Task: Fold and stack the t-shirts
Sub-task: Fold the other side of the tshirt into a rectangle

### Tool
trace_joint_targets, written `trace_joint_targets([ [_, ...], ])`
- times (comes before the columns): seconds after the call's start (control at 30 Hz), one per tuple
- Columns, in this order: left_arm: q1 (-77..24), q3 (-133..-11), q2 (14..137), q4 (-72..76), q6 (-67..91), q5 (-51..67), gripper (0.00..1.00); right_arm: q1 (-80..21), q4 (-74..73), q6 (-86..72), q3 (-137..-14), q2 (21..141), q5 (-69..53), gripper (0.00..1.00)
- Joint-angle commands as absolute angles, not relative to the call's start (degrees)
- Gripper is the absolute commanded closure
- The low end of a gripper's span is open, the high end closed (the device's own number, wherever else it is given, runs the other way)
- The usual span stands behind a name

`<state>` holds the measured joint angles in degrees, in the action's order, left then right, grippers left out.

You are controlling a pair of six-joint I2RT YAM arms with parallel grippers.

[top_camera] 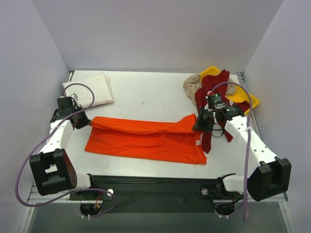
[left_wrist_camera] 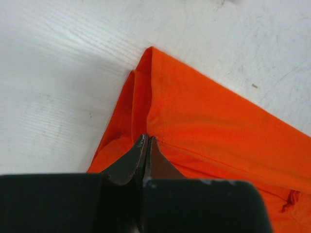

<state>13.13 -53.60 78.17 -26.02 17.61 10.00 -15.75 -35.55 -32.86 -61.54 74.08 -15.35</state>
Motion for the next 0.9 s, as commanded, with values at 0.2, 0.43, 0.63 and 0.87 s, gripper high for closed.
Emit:
trace_joint_targets([
  [0.2, 13.18, -48.61, 71.19, -29.27, 18.98, 1.68, 1.0, -19.77, -39.2, -34.19, -54.41, 69.7, -11.96, 1.0],
  [0.43, 13.36, -46.06, 70.85, -32.43, 21.97, -1.58, 0.46, -23.46, -40.16, -33.92, -48.25, 72.42, -9.76, 0.77],
  [0.63, 13.27, -45.35, 64.34, -32.08, 23.29, -1.06, 0.37, -24.7, -41.49, -32.61, -51.41, 71.19, -8.53, 0.53],
  [0.87, 13.18, -43.16, 64.85, -27.52, 22.86, 7.63, 0.37, -24.61, -36.31, -29.09, -60.29, 79.97, -10.89, 0.57],
])
